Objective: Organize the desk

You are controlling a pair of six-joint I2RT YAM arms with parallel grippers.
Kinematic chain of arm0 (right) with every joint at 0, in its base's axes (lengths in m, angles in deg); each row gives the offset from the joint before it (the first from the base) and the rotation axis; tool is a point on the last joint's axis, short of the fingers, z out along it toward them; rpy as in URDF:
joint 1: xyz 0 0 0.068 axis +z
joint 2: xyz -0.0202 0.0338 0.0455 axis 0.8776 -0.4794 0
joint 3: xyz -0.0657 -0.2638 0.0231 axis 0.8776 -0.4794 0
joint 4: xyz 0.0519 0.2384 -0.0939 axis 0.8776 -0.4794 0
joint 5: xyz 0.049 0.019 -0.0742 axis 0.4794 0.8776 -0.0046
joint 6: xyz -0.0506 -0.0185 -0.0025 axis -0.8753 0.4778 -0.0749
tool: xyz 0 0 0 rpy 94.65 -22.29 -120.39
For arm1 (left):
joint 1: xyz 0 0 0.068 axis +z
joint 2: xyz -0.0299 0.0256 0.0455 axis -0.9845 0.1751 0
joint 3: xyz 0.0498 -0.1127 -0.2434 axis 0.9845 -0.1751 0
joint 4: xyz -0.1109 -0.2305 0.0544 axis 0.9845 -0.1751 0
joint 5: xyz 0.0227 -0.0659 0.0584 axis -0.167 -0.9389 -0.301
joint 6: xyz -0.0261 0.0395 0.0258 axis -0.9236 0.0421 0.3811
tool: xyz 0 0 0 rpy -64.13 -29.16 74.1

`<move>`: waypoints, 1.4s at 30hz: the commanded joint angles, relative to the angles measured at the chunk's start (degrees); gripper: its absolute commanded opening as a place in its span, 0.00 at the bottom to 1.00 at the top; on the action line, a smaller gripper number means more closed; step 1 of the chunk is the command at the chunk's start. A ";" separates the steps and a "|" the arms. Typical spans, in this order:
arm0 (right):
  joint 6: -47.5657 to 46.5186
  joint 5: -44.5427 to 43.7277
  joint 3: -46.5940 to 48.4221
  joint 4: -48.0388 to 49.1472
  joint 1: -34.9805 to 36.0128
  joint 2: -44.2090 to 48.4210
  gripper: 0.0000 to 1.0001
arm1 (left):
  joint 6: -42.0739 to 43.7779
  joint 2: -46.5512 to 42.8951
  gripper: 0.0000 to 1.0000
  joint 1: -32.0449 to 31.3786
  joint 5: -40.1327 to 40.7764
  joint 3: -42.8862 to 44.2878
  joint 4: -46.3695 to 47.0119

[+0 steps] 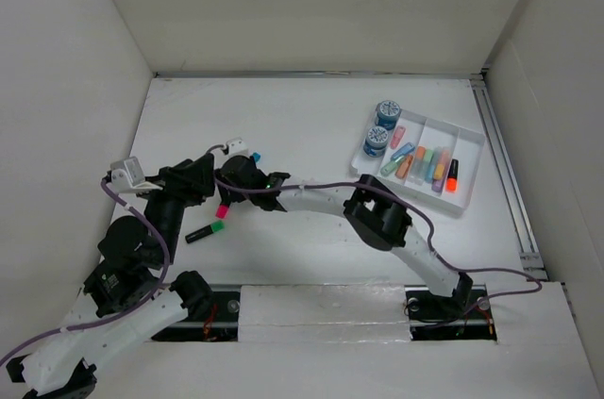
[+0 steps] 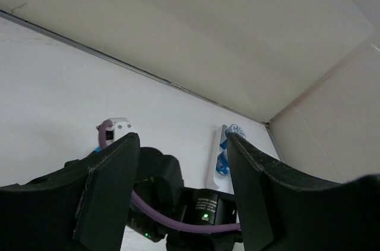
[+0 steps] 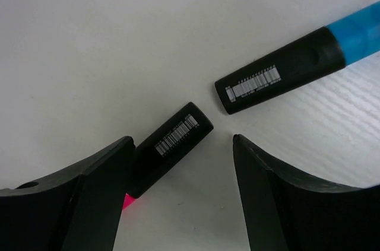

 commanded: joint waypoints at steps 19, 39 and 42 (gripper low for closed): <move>2.17 -15.64 -14.10 -3.85 0.85 5.39 0.64 | 1.24 1.05 0.56 0.11 -2.96 -0.39 2.76; -15.40 -7.48 -13.41 2.48 -0.64 3.20 0.87 | 1.42 1.32 0.57 0.11 -3.14 -0.48 2.76; -16.81 -1.67 -14.38 4.32 -1.26 3.55 0.83 | 1.42 1.05 0.57 0.11 -2.96 -0.48 2.76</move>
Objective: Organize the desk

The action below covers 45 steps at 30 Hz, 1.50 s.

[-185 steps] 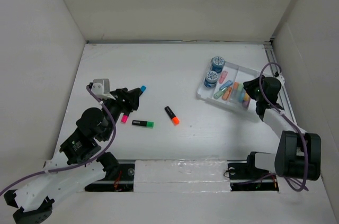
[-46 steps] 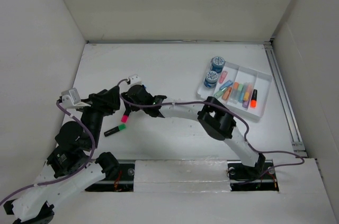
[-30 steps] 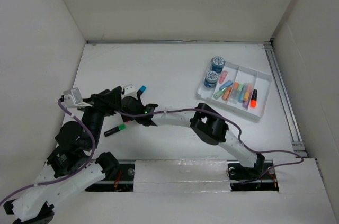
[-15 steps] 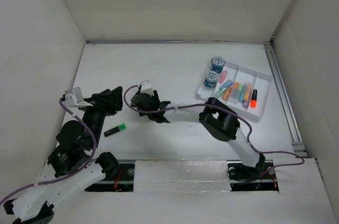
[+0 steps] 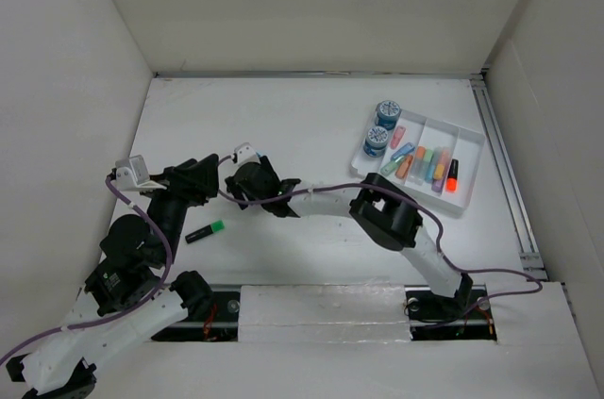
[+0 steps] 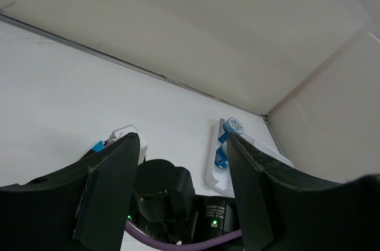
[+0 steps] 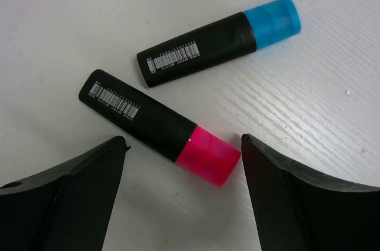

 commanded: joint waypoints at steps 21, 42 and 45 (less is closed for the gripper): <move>-3.17 10.07 1.73 -4.92 -0.29 -2.56 0.75 | 0.92 0.99 0.56 0.11 -0.93 -0.48 2.72; 0.78 14.81 -5.54 0.43 -1.53 3.66 0.12 | 1.18 0.46 0.57 0.11 -1.20 -0.39 2.80; 4.55 16.22 -18.01 10.42 -1.53 16.65 0.10 | 1.18 0.38 0.56 0.11 -1.28 -0.39 2.80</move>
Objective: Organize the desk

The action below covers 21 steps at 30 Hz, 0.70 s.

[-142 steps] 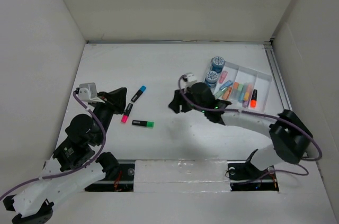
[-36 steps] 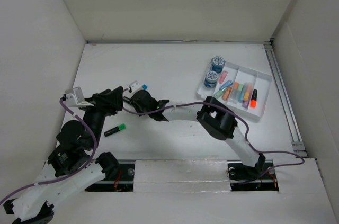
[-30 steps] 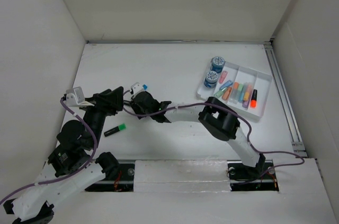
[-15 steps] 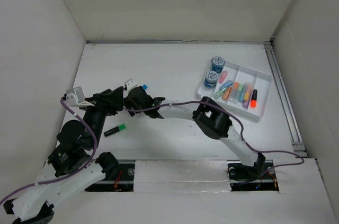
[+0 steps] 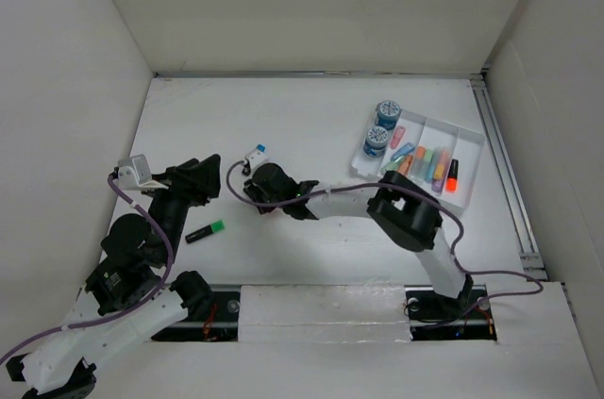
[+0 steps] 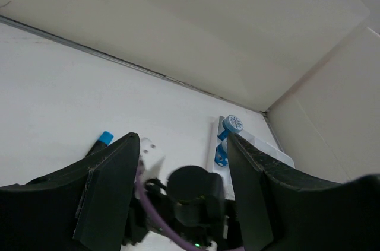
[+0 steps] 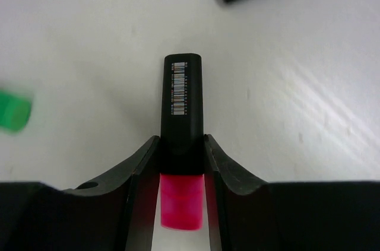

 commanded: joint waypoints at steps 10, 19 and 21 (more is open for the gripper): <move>21.84 -7.85 -41.81 7.25 -25.82 51.09 0.08 | 0.68 -0.76 0.56 0.11 -0.94 -0.22 2.69; 23.53 3.20 -53.08 -0.23 -67.50 66.41 0.12 | 0.68 -0.50 0.56 0.11 -1.47 -0.30 2.87; 22.56 6.54 -52.91 0.03 -72.07 64.05 0.12 | 0.68 -0.33 0.56 0.11 -1.47 -0.30 2.87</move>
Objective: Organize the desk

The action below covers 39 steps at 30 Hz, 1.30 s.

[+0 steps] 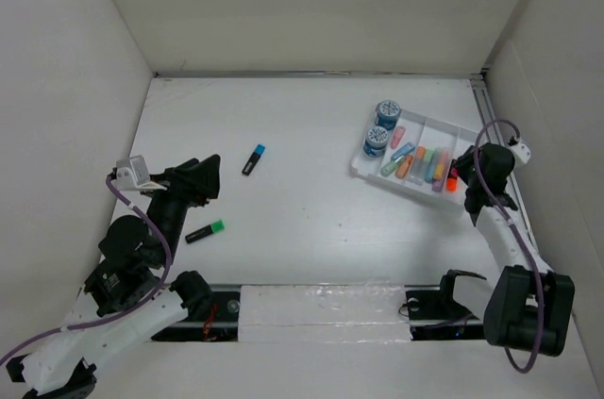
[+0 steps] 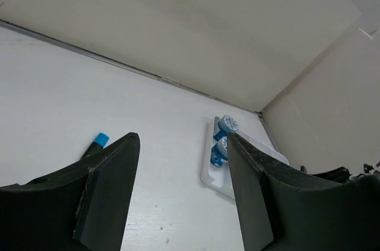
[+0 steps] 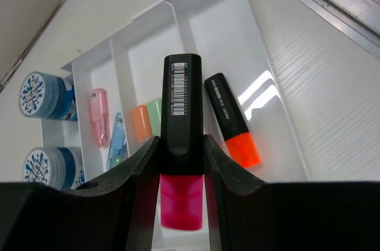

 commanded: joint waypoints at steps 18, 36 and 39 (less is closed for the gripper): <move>0.51 16.18 1.06 2.89 -12.87 -1.18 0.73 | 0.77 0.42 0.57 0.11 -0.55 -0.30 2.59; -8.80 -9.76 63.71 -17.48 54.72 -57.73 0.84 | 0.07 -0.72 0.57 0.11 1.83 -0.39 2.15; -10.04 -10.91 76.35 -25.58 56.75 -70.57 0.87 | 0.24 -0.73 0.56 0.11 1.39 -0.48 2.32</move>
